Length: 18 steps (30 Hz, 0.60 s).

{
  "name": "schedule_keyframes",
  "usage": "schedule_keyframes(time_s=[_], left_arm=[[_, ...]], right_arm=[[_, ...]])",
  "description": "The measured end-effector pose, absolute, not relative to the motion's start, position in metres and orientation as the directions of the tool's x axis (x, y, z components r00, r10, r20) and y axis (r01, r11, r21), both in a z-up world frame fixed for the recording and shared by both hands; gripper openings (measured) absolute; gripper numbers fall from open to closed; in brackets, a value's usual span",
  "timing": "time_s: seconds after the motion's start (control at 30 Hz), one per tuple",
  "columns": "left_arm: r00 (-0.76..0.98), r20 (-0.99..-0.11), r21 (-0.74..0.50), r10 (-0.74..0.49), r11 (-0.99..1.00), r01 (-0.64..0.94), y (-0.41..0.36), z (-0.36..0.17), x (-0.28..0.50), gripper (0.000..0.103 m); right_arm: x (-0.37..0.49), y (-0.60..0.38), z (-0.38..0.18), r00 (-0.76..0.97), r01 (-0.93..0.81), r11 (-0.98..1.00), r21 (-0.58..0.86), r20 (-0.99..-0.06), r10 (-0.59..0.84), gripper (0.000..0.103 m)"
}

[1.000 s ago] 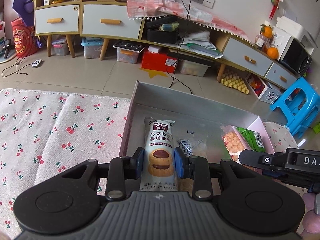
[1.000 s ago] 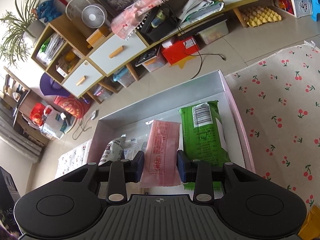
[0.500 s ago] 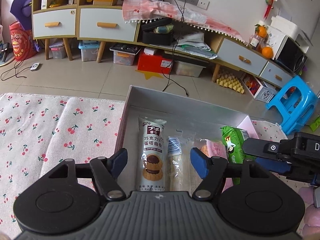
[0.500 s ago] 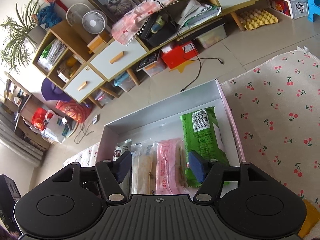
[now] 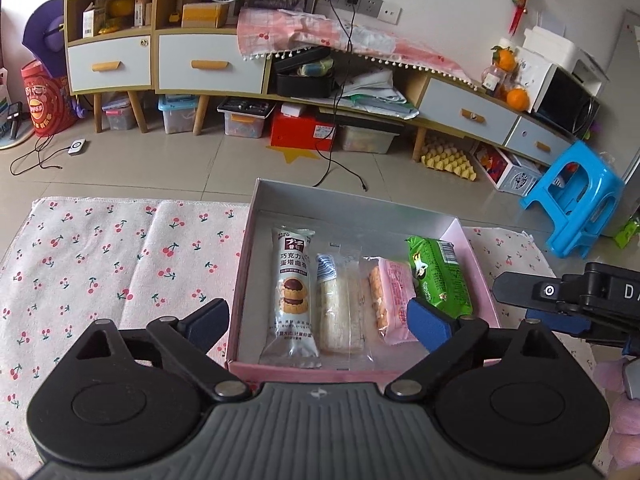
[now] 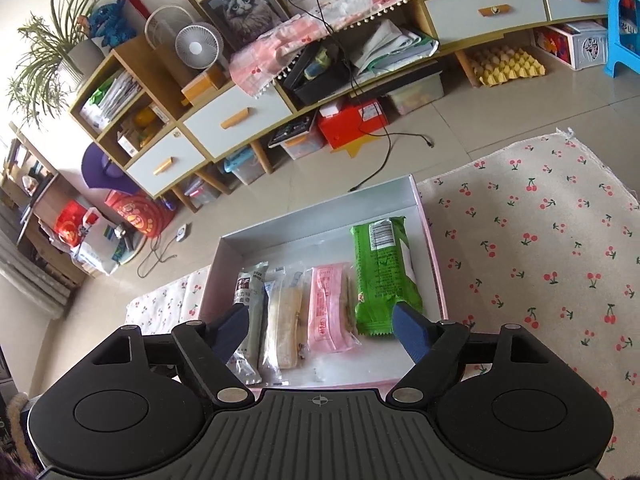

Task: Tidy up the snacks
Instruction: 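Move both open tools back over the remaining snacks on the table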

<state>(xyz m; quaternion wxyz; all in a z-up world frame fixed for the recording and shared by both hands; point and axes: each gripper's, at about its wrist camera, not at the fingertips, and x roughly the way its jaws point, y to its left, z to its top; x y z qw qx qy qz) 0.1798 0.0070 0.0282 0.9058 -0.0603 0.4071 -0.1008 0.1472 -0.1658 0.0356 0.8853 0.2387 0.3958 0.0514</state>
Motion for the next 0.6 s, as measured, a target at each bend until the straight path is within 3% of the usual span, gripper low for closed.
schedule_keyframes(time_s=[0.6], left_arm=[[0.62, -0.761, -0.155, -0.189, 0.982, 0.109, 0.022, 0.04, 0.131, 0.102]], right_arm=[[0.091, -0.134, 0.05, 0.634, 0.013, 0.939, 0.344, -0.729, 0.258, 0.085]])
